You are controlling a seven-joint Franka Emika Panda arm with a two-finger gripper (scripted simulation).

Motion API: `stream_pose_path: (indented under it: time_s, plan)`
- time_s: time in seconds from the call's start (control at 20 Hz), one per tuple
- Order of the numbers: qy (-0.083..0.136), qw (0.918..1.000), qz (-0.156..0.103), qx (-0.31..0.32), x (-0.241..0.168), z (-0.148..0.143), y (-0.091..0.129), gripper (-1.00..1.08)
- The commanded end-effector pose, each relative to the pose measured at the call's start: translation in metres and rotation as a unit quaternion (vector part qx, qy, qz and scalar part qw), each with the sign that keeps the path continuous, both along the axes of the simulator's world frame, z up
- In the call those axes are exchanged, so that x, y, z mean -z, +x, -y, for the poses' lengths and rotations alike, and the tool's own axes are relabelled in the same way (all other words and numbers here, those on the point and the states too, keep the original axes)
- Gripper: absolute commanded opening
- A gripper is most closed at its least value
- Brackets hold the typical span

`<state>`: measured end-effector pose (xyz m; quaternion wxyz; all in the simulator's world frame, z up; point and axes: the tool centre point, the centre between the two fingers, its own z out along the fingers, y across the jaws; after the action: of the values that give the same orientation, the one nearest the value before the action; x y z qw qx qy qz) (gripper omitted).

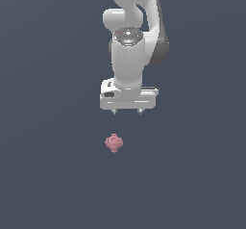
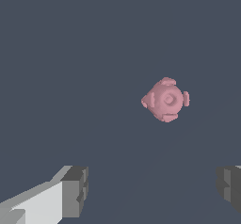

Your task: Pick up the object and move it to a goal position.

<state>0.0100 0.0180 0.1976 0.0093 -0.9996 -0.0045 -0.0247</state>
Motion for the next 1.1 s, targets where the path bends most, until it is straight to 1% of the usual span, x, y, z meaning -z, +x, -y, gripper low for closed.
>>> stream_pose_path:
  time_s: [0.0, 0.6, 0.85, 1.05]
  plan:
    - [0.0, 1.0, 0.0, 0.0, 0.0, 0.0, 0.0, 1.0]
    - [-0.006, 0.9995, 0.008, -0.03, -0.012, -0.014, 0.0, 1.0]
    - [-0.005, 0.9998, 0.006, -0.016, -0.009, -0.011, 0.003, 1.0]
    - [-0.003, 0.9999, 0.004, 0.01, -0.002, -0.007, 0.008, 1.0]
